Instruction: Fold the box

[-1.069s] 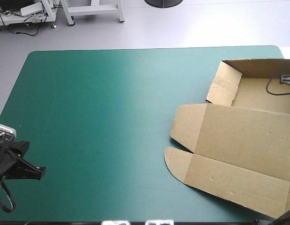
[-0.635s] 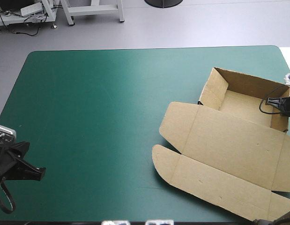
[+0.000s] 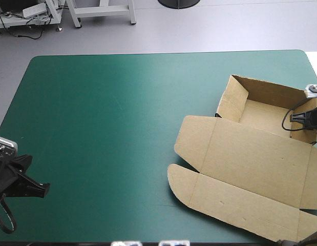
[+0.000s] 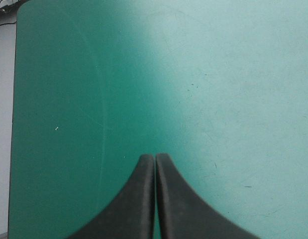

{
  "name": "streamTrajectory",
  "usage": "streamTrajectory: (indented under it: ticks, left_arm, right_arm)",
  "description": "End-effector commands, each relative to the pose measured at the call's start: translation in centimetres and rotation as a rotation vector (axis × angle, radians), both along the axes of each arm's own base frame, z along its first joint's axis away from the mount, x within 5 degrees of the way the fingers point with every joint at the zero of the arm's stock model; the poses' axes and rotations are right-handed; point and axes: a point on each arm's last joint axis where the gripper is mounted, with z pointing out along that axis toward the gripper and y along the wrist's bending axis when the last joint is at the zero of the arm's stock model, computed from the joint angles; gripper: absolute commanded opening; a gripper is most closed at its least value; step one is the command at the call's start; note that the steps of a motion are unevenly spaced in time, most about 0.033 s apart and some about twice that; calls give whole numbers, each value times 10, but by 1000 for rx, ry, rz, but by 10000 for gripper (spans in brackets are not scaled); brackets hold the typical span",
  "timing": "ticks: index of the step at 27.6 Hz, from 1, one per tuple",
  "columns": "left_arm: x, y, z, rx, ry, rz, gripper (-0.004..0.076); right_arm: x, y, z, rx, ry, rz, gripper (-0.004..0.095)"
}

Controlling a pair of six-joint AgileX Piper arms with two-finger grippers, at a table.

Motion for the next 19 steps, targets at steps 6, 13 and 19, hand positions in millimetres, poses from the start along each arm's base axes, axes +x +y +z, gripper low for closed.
streamTrajectory:
  ticks: [6,13,19]
  left_arm:
    - [0,1,7,33,-34,-14,-6]
    - [5,-1,8,20,-86,-26,-6]
    - [8,-7,-3,5,-70,-86,-6]
  right_arm:
    - [-13,11,111,-6,-197,-10,278]
    - [-53,44,187,77,-369,43,-8]
    - [-120,75,228,30,-456,80,-24]
